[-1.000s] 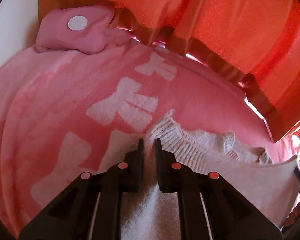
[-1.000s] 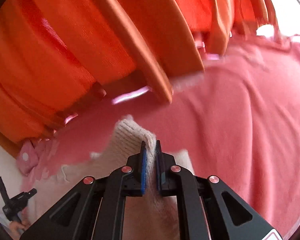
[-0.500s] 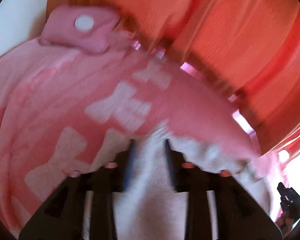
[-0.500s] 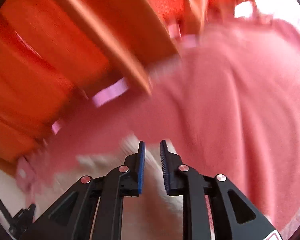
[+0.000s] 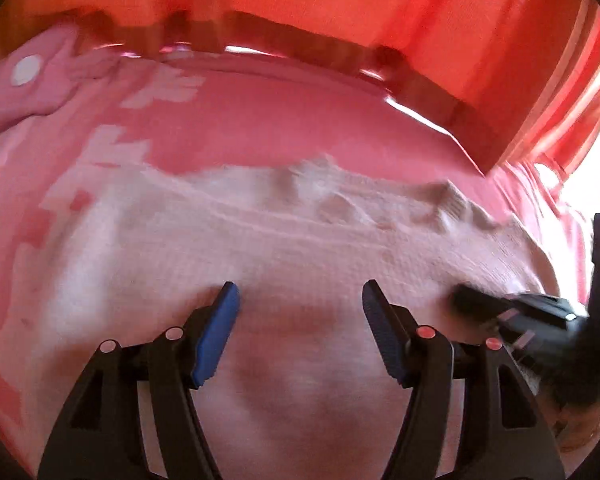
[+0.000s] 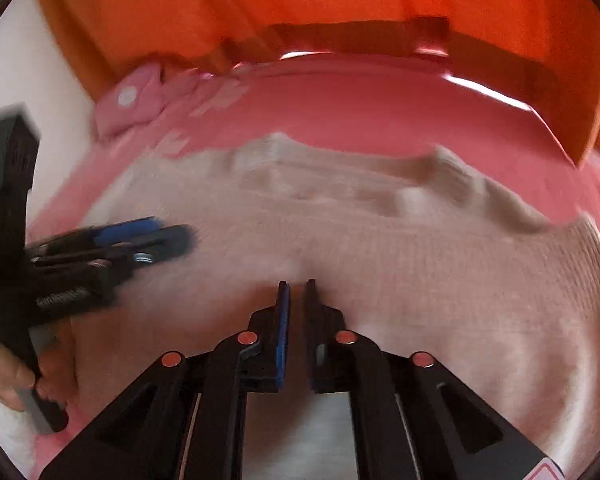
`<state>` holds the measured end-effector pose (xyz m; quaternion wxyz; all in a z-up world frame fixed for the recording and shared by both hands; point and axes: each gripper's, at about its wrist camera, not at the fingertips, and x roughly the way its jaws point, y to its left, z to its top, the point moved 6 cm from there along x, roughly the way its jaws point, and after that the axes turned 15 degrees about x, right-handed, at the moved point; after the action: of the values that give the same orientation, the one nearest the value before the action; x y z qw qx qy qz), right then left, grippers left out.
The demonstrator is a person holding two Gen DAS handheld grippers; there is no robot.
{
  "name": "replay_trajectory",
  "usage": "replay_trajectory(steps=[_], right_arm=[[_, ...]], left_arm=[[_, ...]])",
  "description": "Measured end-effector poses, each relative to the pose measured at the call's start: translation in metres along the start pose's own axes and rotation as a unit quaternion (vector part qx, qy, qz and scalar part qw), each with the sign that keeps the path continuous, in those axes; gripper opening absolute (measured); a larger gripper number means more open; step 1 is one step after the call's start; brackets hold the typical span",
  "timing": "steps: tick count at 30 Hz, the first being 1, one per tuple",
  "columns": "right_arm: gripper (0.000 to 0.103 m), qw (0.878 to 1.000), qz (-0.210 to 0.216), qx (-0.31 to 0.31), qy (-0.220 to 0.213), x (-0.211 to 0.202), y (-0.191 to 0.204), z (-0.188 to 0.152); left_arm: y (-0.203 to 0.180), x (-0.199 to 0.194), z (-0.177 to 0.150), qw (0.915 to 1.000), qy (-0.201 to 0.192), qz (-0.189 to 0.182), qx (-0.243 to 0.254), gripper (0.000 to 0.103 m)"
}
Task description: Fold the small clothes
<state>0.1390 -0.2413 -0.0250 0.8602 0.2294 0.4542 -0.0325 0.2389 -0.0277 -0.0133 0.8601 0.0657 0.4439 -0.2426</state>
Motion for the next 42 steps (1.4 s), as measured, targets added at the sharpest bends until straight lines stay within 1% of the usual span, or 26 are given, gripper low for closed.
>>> replay_trajectory(steps=[2,4,5,7,9,10,11,12,16,17,18,19,20,22,24,25,26,27,29,30,32,35,37,38,39,42], right_arm=[[0.019,0.994,-0.065,0.074,-0.047,-0.020,-0.053,0.017],[0.019,0.977,-0.092,0.173,-0.086,-0.042,-0.114,0.032],[0.019,0.965,-0.088,0.223,-0.111,-0.056,-0.141,0.037],[0.020,0.953,-0.075,0.259,-0.141,-0.072,-0.163,0.043],[0.028,0.950,-0.073,0.265,-0.151,-0.071,-0.169,0.051],[0.043,0.951,-0.069,0.263,-0.147,-0.066,-0.167,0.053],[0.052,0.953,-0.063,0.261,-0.140,-0.058,-0.163,0.057],[0.053,0.956,-0.060,0.260,-0.126,-0.047,-0.161,0.060],[0.053,0.966,-0.073,0.231,-0.092,-0.022,-0.151,0.060],[0.050,0.967,-0.078,0.224,-0.092,-0.020,-0.148,0.058],[0.043,0.968,-0.078,0.220,-0.093,-0.020,-0.146,0.058],[0.016,0.969,-0.069,0.220,-0.093,-0.023,-0.140,0.053],[0.011,0.969,-0.053,0.223,-0.096,-0.030,-0.142,0.049],[0.010,0.961,0.009,0.235,-0.145,-0.058,-0.135,0.056],[0.010,0.951,0.045,0.232,-0.197,-0.089,-0.129,0.060],[0.010,0.949,0.046,0.231,-0.211,-0.095,-0.129,0.061],[0.010,0.949,0.033,0.231,-0.212,-0.093,-0.132,0.062],[0.010,0.954,-0.002,0.234,-0.186,-0.076,-0.139,0.061],[0.010,0.958,-0.060,0.249,-0.126,-0.041,-0.155,0.053],[0.010,0.958,-0.072,0.258,-0.097,-0.027,-0.162,0.047],[0.011,0.956,-0.057,0.271,-0.100,-0.032,-0.164,0.047],[0.018,0.944,-0.029,0.296,-0.141,-0.062,-0.158,0.052],[0.018,0.945,-0.029,0.279,-0.169,-0.079,-0.149,0.051],[0.018,0.949,-0.034,0.254,-0.185,-0.088,-0.135,0.048],[0.018,0.953,-0.034,0.233,-0.189,-0.091,-0.123,0.047],[0.018,0.974,-0.011,0.159,-0.163,-0.085,-0.074,0.033]], left_arm=[[0.031,-0.009,-0.004,0.9990,-0.006,0.023,-0.039,0.062],[0.055,-0.014,-0.004,0.9969,-0.015,0.019,-0.075,0.062],[0.076,-0.020,-0.006,0.9931,-0.024,0.038,-0.108,0.062],[0.101,-0.031,-0.006,0.9858,-0.045,0.057,-0.151,0.063],[0.126,-0.037,-0.006,0.9738,-0.063,0.081,-0.203,0.075],[0.131,-0.037,-0.007,0.9716,-0.065,0.076,-0.215,0.075],[0.133,-0.032,-0.006,0.9714,-0.061,0.064,-0.220,0.075],[0.130,-0.023,-0.007,0.9723,-0.050,0.047,-0.223,0.075],[0.109,-0.016,0.000,0.9779,-0.052,0.042,-0.198,0.069],[0.104,-0.018,0.004,0.9806,-0.057,0.048,-0.181,0.062],[0.101,-0.020,0.007,0.9829,-0.059,0.056,-0.165,0.052],[0.098,-0.018,0.010,0.9851,-0.055,0.066,-0.149,0.045],[0.100,-0.017,0.010,0.9861,-0.050,0.070,-0.142,0.024],[0.100,-0.024,0.010,0.9849,-0.065,0.063,-0.148,0.018],[0.096,-0.046,0.018,0.9829,-0.108,0.066,-0.134,0.016],[0.096,-0.052,0.020,0.9822,-0.117,0.074,-0.128,0.014],[0.097,-0.055,0.022,0.9808,-0.124,0.091,-0.120,0.003],[0.105,-0.047,0.019,0.9797,-0.104,0.125,-0.117,0.000],[0.118,-0.025,0.008,0.9805,-0.058,0.133,-0.133,0.000],[0.126,-0.011,0.000,0.9806,-0.030,0.117,-0.154,0.000],[0.130,-0.007,-0.005,0.9792,-0.024,0.103,-0.173,0.000],[0.125,-0.022,0.002,0.9794,-0.049,0.099,-0.169,0.002],[0.119,-0.033,0.004,0.9803,-0.063,0.096,-0.161,0.016],[0.116,-0.036,0.002,0.9803,-0.065,0.097,-0.159,0.037],[0.114,-0.038,0.001,0.9802,-0.066,0.096,-0.160,0.052],[0.107,-0.050,-0.012,0.9806,-0.067,0.085,-0.164,0.056]])
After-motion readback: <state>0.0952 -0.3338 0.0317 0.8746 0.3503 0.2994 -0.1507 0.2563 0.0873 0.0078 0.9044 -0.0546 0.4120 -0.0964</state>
